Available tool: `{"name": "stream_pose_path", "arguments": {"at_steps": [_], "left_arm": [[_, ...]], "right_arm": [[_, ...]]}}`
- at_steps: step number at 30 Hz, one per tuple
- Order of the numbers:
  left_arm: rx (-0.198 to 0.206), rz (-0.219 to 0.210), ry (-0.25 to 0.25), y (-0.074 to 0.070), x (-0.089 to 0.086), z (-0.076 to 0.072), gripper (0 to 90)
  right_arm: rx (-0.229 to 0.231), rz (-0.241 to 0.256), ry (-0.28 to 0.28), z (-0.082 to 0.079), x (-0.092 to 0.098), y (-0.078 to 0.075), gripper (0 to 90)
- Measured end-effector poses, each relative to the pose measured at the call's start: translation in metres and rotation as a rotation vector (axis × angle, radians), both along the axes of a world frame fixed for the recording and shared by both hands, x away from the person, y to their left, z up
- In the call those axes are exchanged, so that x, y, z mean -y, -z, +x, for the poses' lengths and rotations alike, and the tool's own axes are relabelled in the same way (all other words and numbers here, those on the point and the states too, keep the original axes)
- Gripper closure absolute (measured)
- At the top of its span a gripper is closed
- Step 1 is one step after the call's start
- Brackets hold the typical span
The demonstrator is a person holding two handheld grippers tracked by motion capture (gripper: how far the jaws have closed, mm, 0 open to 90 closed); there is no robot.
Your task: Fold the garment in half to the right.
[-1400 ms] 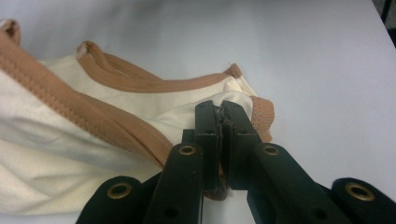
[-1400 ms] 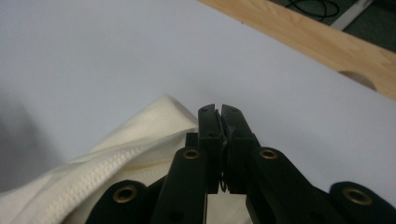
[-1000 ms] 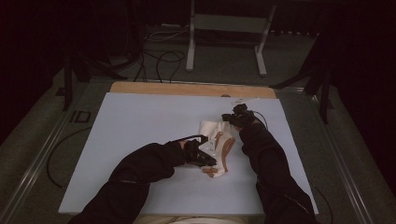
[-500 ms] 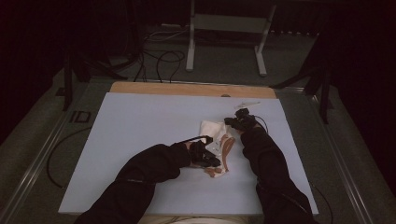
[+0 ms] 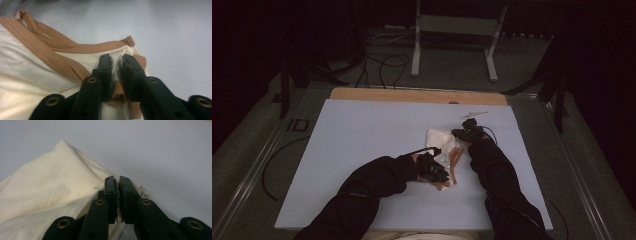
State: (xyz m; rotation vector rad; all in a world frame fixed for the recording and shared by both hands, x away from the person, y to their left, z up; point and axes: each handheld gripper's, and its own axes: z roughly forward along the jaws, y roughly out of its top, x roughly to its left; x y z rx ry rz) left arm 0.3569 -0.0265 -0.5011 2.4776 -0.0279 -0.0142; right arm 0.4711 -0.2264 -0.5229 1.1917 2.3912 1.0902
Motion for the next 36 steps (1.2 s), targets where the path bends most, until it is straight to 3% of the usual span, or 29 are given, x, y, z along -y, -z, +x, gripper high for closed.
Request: {"name": "stream_pose_path", "arguments": {"at_steps": [3, 9, 17, 20, 23, 28, 36], "left_arm": [[0.006, -0.016, -0.001, -0.004, -0.004, -0.002, 67.7], [0.023, -0.07, -0.035, -0.014, -0.016, -0.008, 52.6], [0.034, -0.119, -0.081, -0.026, -0.037, -0.016, 38.1], [0.024, -0.152, -0.109, -0.032, -0.049, -0.018, 29.0], [0.019, -0.182, -0.127, -0.036, -0.064, -0.02, 13.7], [0.023, -0.241, -0.201, -0.039, -0.09, -0.026, 1.1], [0.032, -0.285, -0.294, -0.039, -0.132, -0.043, 0.6]], "right_arm": [[-0.003, 0.006, 0.005, -0.001, 0.001, -0.004, 69.6], [0.001, 0.031, 0.013, -0.004, 0.006, -0.019, 54.3], [0.034, 0.047, 0.001, -0.017, 0.005, -0.049, 45.9], [0.04, 0.071, -0.016, -0.025, 0.002, -0.059, 44.8], [0.039, 0.08, -0.043, -0.036, -0.002, -0.066, 43.8], [0.009, 0.104, -0.042, -0.055, -0.003, -0.065, 40.2], [-0.107, 0.138, -0.031, -0.063, 0.003, -0.047, 37.4]]}}
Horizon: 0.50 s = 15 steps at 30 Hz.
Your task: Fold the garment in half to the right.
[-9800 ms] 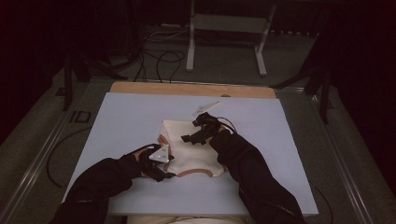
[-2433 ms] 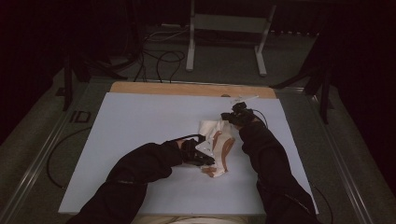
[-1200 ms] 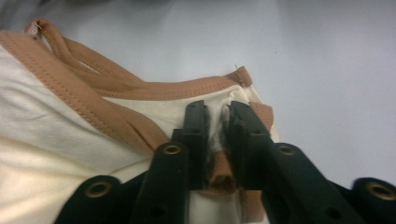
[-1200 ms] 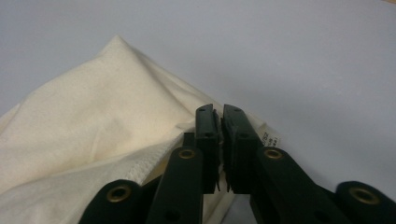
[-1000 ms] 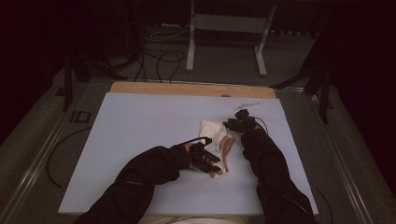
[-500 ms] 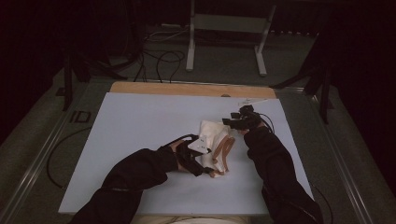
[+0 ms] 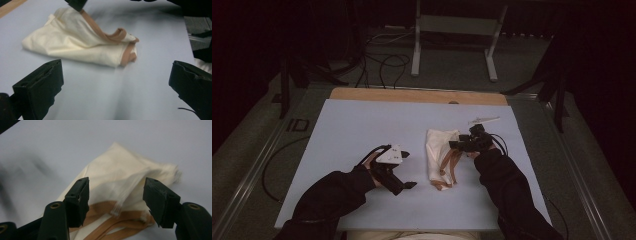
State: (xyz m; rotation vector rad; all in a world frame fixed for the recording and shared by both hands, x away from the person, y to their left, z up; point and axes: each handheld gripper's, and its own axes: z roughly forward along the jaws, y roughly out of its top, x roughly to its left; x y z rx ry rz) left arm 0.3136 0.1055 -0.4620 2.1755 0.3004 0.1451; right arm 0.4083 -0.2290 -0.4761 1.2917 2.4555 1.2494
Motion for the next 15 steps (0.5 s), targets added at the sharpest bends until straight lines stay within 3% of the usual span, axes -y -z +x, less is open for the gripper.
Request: {"name": "stream_pose_path", "arguments": {"at_steps": [4, 5, 8, 11, 13, 15], "left_arm": [[-0.021, -0.005, -0.03, 0.006, -0.018, -0.008, 0.6], [-0.021, -0.005, -0.03, 0.006, -0.018, -0.008, 0.6], [-0.036, -0.014, -0.052, 0.011, -0.031, -0.014, 0.6], [-0.047, -0.024, -0.068, 0.014, -0.04, -0.019, 0.6], [-0.051, -0.027, -0.08, 0.017, -0.046, -0.021, 0.6], [-0.053, -0.024, -0.087, 0.019, -0.052, -0.023, 0.6]], "right_arm": [[-0.072, 0.024, -0.03, 0.0, -0.001, 0.008, 39.6], [-0.072, 0.024, -0.03, 0.0, -0.001, 0.008, 39.6], [-0.106, 0.048, -0.047, 0.0, 0.001, 0.01, 56.8], [-0.076, 0.034, -0.04, -0.002, 0.004, 0.008, 79.5], [-0.054, 0.01, -0.041, -0.004, 0.006, 0.005, 85.9], [-0.042, -0.02, -0.033, -0.004, 0.009, 0.002, 86.5]]}}
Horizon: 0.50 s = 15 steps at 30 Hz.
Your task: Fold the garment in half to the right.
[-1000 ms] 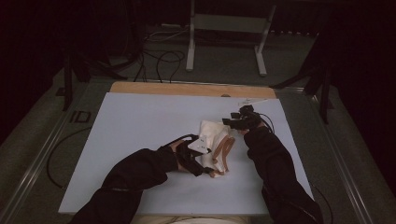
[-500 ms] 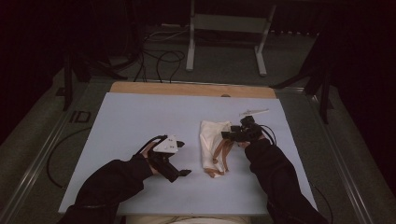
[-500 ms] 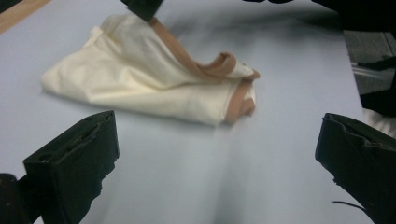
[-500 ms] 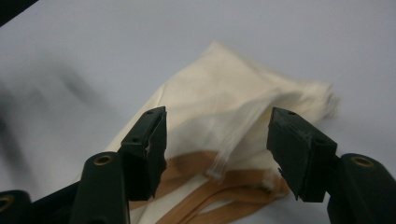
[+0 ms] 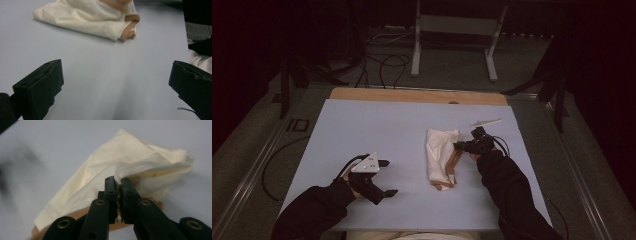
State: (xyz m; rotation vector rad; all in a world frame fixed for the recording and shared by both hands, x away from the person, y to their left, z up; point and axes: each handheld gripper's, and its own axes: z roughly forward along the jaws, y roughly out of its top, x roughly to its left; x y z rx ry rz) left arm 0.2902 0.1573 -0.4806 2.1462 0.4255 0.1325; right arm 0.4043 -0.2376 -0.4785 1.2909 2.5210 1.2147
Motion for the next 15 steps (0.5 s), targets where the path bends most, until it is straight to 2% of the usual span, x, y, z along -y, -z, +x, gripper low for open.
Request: {"name": "stream_pose_path", "arguments": {"at_steps": [6, 10, 15], "left_arm": [[-0.011, -0.029, -0.036, 0.007, -0.016, -0.005, 0.7], [-0.021, -0.039, -0.053, 0.012, -0.022, -0.007, 0.6], [-0.022, -0.055, -0.068, 0.016, -0.028, -0.01, 0.7]], "right_arm": [[0.048, -0.128, 0.044, 0.002, 0.011, -0.005, 86.5], [0.029, -0.133, 0.057, 0.002, 0.017, -0.002, 85.1], [-0.002, -0.163, 0.067, 0.003, 0.02, 0.008, 85.5]]}}
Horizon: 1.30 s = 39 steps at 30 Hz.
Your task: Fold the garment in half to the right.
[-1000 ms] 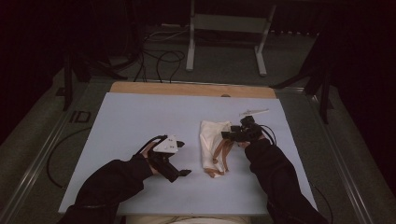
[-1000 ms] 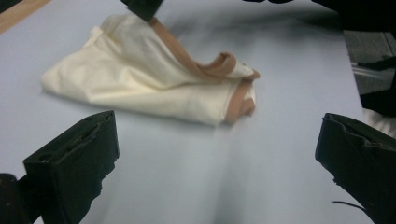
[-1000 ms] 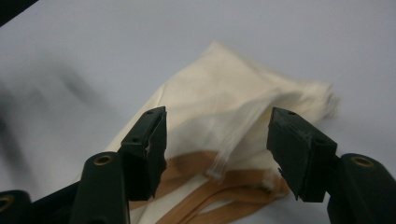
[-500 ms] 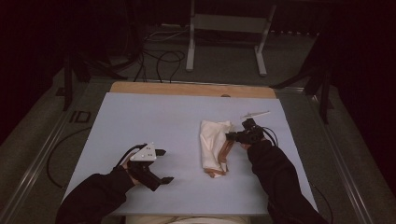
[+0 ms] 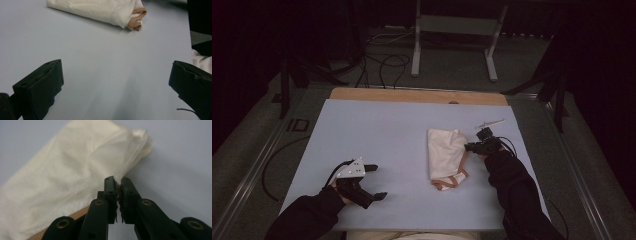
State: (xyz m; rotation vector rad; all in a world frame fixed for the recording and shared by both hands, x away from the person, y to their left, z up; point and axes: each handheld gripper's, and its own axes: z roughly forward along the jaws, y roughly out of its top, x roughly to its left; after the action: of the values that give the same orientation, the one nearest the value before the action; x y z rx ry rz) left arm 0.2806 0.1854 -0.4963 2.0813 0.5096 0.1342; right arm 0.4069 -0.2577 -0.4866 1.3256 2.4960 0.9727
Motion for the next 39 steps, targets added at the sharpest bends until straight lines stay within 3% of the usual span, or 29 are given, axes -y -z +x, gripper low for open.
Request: {"name": "stream_pose_path", "arguments": {"at_steps": [3, 7, 14, 16, 18, 22, 27, 30, 36, 39], "left_arm": [[0.004, 0.004, -0.015, 0.003, -0.002, -0.001, 0.6], [0.023, 0.055, -0.025, 0.008, -0.002, -0.004, 0.7], [0.035, 0.025, -0.056, 0.012, -0.003, -0.007, 0.7], [0.038, 0.011, -0.065, 0.013, -0.004, -0.007, 0.6], [0.056, 0.025, -0.081, 0.014, -0.005, -0.007, 0.6], [0.065, 0.029, -0.084, 0.016, -0.005, -0.008, 0.7], [0.07, 0.025, -0.08, 0.019, -0.004, -0.008, 0.6], [0.07, 0.017, -0.083, 0.019, -0.004, -0.009, 0.7], [0.074, 0.013, -0.081, 0.02, -0.005, -0.009, 0.7], [0.089, 0.0, -0.077, 0.017, -0.004, -0.01, 0.6]], "right_arm": [[-0.017, -0.027, 0.002, -0.001, 0.0, 0.007, 85.6], [-0.052, -0.047, 0.012, -0.001, 0.002, 0.014, 83.0], [-0.055, -0.066, 0.012, -0.002, 0.002, 0.02, 79.5], [-0.06, -0.071, 0.006, -0.002, 0.002, 0.018, 73.2], [-0.05, -0.053, 0.009, -0.003, 0.004, 0.012, 65.4], [0.004, -0.012, 0.025, -0.001, 0.009, -0.009, 54.7], [0.064, 0.028, 0.066, 0.013, 0.011, -0.032, 52.1], [0.071, 0.033, 0.074, 0.024, 0.007, -0.035, 54.0], [0.044, 0.076, 0.088, 0.048, -0.003, -0.025, 55.8], [0.021, 0.064, 0.102, 0.057, -0.008, -0.013, 56.4]]}}
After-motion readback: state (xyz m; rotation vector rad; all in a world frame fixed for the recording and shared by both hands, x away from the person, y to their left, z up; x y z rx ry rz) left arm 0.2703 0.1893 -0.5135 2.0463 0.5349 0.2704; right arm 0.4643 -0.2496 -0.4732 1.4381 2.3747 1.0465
